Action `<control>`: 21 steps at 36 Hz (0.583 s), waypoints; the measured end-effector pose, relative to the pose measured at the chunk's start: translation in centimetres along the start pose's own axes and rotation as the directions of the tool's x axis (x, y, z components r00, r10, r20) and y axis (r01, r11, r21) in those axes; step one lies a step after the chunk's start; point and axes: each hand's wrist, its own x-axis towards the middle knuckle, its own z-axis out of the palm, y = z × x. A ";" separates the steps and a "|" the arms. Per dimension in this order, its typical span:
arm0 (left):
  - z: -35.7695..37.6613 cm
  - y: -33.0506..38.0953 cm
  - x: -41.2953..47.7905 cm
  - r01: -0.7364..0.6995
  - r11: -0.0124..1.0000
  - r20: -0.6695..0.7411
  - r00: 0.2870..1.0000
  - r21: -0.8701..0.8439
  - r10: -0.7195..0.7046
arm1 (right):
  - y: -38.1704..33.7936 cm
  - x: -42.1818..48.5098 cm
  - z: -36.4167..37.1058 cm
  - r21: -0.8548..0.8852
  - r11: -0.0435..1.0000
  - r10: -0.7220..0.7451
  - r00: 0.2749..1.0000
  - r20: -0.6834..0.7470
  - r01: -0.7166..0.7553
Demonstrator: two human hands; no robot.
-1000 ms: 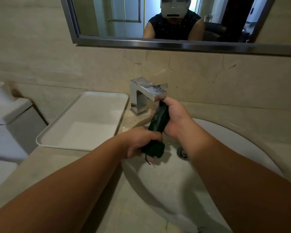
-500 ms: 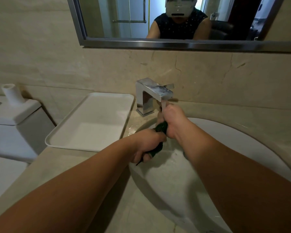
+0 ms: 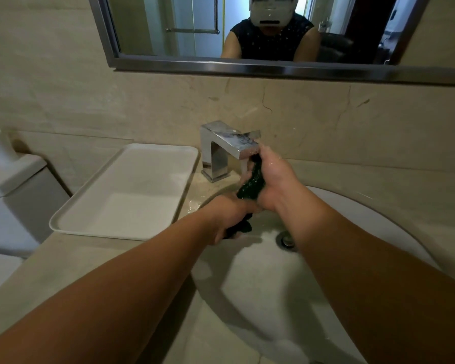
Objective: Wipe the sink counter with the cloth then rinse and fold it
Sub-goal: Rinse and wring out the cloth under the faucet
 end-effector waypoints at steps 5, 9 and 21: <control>-0.6 0.8 0.8 -0.098 0.993 0.001 0.995 0.061 0.098 | -1.5 0.9 -1.0 0.042 0.997 -0.058 0.995 -0.079 0.061; -0.5 0.5 1.2 -0.105 0.993 0.019 0.994 0.046 0.104 | -2.8 1.4 -2.3 0.084 0.988 -0.117 0.985 -0.130 0.129; -1.6 2.3 0.7 -0.198 0.973 0.092 0.974 -0.121 0.209 | -4.4 1.9 -9.1 -0.604 0.796 -0.098 0.975 -0.199 -0.043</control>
